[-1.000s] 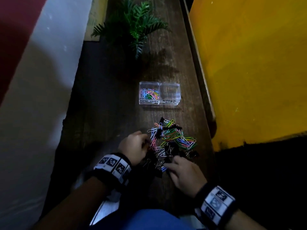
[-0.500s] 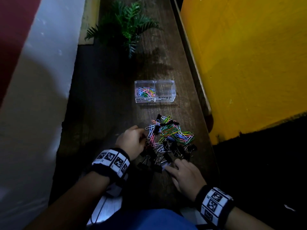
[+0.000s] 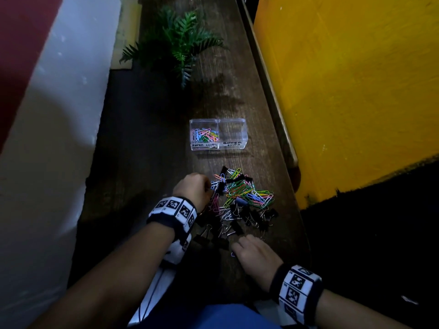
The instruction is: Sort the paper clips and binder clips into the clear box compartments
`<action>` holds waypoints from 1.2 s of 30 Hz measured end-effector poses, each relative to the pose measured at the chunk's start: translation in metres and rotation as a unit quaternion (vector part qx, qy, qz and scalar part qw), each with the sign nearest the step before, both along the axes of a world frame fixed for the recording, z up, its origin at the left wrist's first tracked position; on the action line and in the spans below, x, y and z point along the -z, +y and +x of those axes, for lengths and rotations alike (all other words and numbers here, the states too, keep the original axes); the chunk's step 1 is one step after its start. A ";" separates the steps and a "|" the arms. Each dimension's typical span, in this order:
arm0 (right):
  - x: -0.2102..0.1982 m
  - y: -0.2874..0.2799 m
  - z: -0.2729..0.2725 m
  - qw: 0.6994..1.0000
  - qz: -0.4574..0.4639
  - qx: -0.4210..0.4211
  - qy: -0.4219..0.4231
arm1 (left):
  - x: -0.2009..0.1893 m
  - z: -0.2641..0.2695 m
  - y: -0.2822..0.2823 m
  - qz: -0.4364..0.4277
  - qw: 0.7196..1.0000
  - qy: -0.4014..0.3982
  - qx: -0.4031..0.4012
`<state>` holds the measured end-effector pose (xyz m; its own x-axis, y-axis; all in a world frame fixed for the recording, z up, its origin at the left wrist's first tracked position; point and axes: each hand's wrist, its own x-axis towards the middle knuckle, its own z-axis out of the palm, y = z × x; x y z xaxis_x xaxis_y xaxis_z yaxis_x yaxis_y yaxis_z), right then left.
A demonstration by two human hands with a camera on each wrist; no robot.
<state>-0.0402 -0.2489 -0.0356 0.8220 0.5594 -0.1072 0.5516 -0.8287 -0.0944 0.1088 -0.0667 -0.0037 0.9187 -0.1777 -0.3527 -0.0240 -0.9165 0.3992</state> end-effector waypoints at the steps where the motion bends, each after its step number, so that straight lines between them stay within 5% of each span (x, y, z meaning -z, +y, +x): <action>1: 0.001 0.003 -0.001 1.000 -0.006 0.007 -0.004 | 0.000 0.003 -0.002 0.007 1.000 0.009 0.000; 12: -0.005 -0.004 -0.008 0.997 -0.005 0.074 0.036 | 0.004 0.026 -0.006 0.052 0.995 0.087 0.024; 16: -0.020 -0.013 0.008 0.976 0.104 0.171 0.086 | 0.004 0.019 0.002 0.025 0.995 0.091 -0.016; 22: -0.061 0.006 0.115 0.803 0.412 0.372 0.216 | -0.020 0.035 0.014 -0.170 0.965 -0.046 -0.197; 26: -0.088 0.033 0.204 0.700 0.495 0.417 0.301 | -0.042 0.078 0.010 -0.217 0.943 -0.086 -0.235; 29: -0.094 0.054 0.252 0.658 0.509 0.440 0.338 | -0.044 0.104 0.010 -0.198 0.944 -0.074 -0.255; 33: -0.086 0.062 0.277 0.660 0.493 0.465 0.324 | -0.037 0.101 0.015 -0.175 0.952 -0.066 -0.241; 36: -0.075 0.043 0.258 0.738 0.441 0.441 0.258 | -0.027 0.073 0.021 -0.157 0.967 -0.071 -0.185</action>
<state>0.2176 -0.2060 0.0399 0.8850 -0.1308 -0.4468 -0.4637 -0.3339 -0.8207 0.1819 -0.0454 0.0232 0.9750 0.0948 -0.2010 0.2081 -0.7066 0.6763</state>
